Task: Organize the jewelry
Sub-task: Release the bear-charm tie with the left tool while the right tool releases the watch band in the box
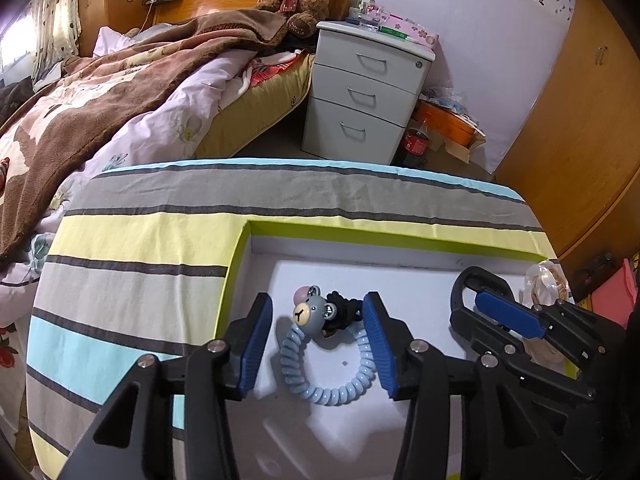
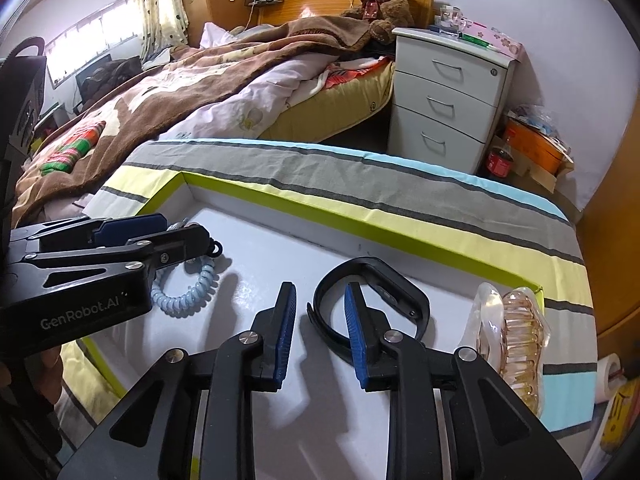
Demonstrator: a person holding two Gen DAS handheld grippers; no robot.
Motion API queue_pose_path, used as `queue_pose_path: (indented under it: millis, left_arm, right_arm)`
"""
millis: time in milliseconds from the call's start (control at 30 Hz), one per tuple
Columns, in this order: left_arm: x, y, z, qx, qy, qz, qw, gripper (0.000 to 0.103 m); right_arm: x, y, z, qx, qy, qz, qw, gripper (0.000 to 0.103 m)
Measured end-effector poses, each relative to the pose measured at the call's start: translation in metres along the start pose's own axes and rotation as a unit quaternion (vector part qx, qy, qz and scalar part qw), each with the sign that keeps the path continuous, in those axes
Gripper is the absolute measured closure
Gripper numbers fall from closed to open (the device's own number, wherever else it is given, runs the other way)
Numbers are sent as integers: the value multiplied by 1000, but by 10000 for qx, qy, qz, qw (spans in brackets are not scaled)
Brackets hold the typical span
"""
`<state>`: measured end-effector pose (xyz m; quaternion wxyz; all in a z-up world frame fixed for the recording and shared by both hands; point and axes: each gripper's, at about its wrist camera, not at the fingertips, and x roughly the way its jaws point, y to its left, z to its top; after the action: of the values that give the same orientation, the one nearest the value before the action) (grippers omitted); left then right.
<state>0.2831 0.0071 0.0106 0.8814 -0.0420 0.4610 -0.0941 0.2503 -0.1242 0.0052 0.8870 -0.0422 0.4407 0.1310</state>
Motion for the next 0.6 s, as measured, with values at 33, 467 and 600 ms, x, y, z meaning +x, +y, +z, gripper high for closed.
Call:
queue_pose_path:
  millis: [33, 467, 600]
  left_arm:
    - [-2, 0, -1, 4, -14, -5, 10000, 51]
    - [-33, 6, -8, -102, -203, -72, 9997, 41]
    - [-49, 8, -15, -133, -298, -100, 9994, 39]
  right_arm:
    - [0, 0, 0, 6, -12, 8, 10000, 66]
    - [-34, 7, -10, 69, -316, 20, 9995, 53]
    - [-49, 10, -15, 133, -455, 45, 9989, 53]
